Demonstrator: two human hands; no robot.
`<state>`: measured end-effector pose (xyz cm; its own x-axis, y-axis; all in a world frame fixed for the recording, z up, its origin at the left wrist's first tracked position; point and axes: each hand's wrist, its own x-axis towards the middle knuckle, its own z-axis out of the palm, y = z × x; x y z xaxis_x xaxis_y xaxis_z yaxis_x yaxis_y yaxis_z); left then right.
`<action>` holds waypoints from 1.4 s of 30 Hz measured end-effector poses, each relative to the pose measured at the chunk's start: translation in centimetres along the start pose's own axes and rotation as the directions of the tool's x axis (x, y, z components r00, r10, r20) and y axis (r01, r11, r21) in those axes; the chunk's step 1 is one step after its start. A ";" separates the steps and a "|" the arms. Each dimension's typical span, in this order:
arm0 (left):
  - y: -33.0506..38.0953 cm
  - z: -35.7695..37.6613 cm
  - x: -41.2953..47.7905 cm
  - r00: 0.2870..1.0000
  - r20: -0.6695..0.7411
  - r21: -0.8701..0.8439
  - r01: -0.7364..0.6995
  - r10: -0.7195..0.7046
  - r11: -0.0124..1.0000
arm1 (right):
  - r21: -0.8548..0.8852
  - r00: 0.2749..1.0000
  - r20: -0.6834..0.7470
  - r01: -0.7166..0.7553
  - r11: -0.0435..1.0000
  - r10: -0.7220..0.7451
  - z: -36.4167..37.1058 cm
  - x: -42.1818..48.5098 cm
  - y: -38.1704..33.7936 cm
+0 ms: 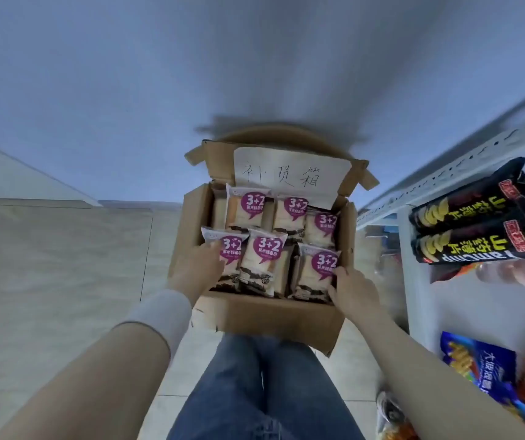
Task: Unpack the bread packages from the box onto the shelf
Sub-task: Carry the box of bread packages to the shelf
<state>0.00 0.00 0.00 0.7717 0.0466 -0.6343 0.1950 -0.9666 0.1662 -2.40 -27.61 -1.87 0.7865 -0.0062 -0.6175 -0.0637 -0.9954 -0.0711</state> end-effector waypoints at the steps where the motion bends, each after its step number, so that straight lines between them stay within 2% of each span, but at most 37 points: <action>1: -0.5 -0.3 0.7 0.997 -0.037 -0.101 0.061 -0.065 0.993 | 0.106 0.997 -0.034 -0.071 0.992 0.075 -0.1 0.8 0.5; 4: -2.5 0.2 3.9 0.969 -0.124 -0.324 0.164 -0.214 0.932 | 0.352 0.956 -0.082 -0.235 0.906 0.280 0.2 3.6 2.1; 6: -3.6 0.7 6.4 0.958 -0.081 -0.402 0.221 -0.275 0.889 | 0.450 0.936 -0.015 -0.307 0.839 0.351 0.9 5.8 2.5; 10: -4.9 2.1 9.9 0.927 0.064 -0.521 0.347 -0.370 0.780 | 0.608 0.918 0.102 -0.363 0.706 0.384 1.9 8.6 2.5; 12: -5.1 3.0 10.8 0.930 0.096 -0.577 0.342 -0.354 0.742 | 0.642 0.908 0.130 -0.383 0.664 0.397 2.0 9.4 2.5; 21: -5.0 4.4 12.5 0.924 0.098 -0.647 0.341 -0.370 0.681 | 0.605 0.908 0.187 -0.408 0.684 0.375 3.3 11.2 4.1; 26: -5.4 4.5 12.7 0.930 0.064 -0.623 0.321 -0.362 0.713 | 0.622 0.908 0.124 -0.385 0.682 0.400 3.9 11.2 4.2; 31: -5.4 4.2 12.2 0.932 -0.033 -0.558 0.283 -0.361 0.780 | 0.602 0.901 0.049 -0.371 0.707 0.431 4.1 10.9 3.8; 35: -6.4 4.1 11.7 0.949 -0.076 -0.507 0.229 -0.307 0.831 | 0.592 0.894 -0.005 -0.358 0.722 0.447 4.8 9.7 3.7; 42: -7.9 2.2 8.1 0.985 -0.096 -0.455 0.085 -0.144 0.887 | 0.634 0.856 -0.028 -0.383 0.672 0.516 4.8 2.2 1.9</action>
<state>3.36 7.50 -8.14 0.7900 0.2087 -0.5765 0.5137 -0.7386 0.4366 -3.76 -29.05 -7.08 0.6581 -0.5213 -0.5432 -0.7338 -0.6058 -0.3076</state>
